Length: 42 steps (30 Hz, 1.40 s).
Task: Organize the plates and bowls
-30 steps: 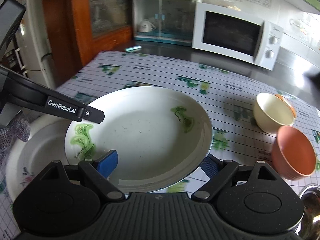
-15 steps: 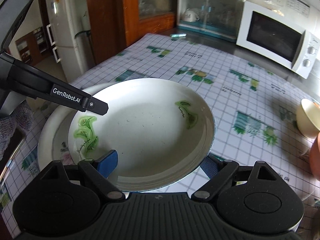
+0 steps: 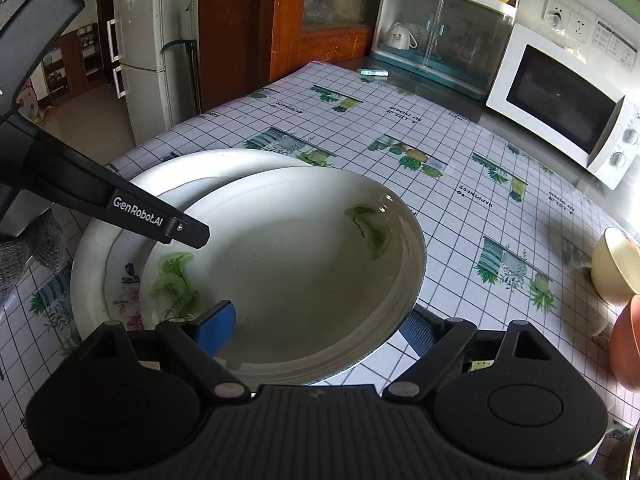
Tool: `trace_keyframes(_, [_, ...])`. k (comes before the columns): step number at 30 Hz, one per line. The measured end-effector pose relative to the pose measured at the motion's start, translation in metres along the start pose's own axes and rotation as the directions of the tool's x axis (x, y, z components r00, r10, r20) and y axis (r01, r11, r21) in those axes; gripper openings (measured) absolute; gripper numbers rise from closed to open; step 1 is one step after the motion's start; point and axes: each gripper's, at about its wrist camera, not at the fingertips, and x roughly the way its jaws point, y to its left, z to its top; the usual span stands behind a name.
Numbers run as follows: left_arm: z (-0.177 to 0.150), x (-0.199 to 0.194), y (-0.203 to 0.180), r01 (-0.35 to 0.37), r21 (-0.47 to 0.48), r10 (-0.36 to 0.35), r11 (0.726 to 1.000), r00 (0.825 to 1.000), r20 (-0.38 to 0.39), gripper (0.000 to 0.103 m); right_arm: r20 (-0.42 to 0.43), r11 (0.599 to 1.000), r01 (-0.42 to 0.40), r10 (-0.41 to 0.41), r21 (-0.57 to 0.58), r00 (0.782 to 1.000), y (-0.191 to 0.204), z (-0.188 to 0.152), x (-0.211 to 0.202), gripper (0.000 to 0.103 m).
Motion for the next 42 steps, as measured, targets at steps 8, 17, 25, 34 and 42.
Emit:
trace_keyframes(8, [0.000,0.001,0.001,-0.038,0.011,0.038,0.999,0.999,-0.002,0.031,0.021,1.000,-0.011,0.011,0.013,1.000,-0.008,0.000,-0.003,0.103])
trace_keyframes(17, [0.003,-0.006,0.008,-0.065,0.032,0.064,0.997,0.998,0.010,0.047,0.021,0.997,-0.081,0.081,-0.005,0.996,0.002,-0.001,0.000,0.103])
trace_keyframes(25, [0.005,-0.013,0.010,-0.091,0.066,0.090,0.994,0.996,0.017,0.067,0.014,0.991,-0.135,0.136,-0.021,0.991,0.012,-0.004,0.002,0.103])
trace_keyframes(34, [0.008,-0.031,0.000,-0.132,0.102,0.127,0.986,0.990,0.054,0.081,0.035,0.986,-0.165,0.164,0.003,0.986,0.003,-0.001,-0.007,0.103])
trace_keyframes(42, [0.017,-0.044,-0.028,-0.127,0.155,0.110,0.980,0.987,0.115,0.088,0.068,0.994,-0.095,0.091,0.056,0.994,-0.021,-0.003,-0.023,0.103])
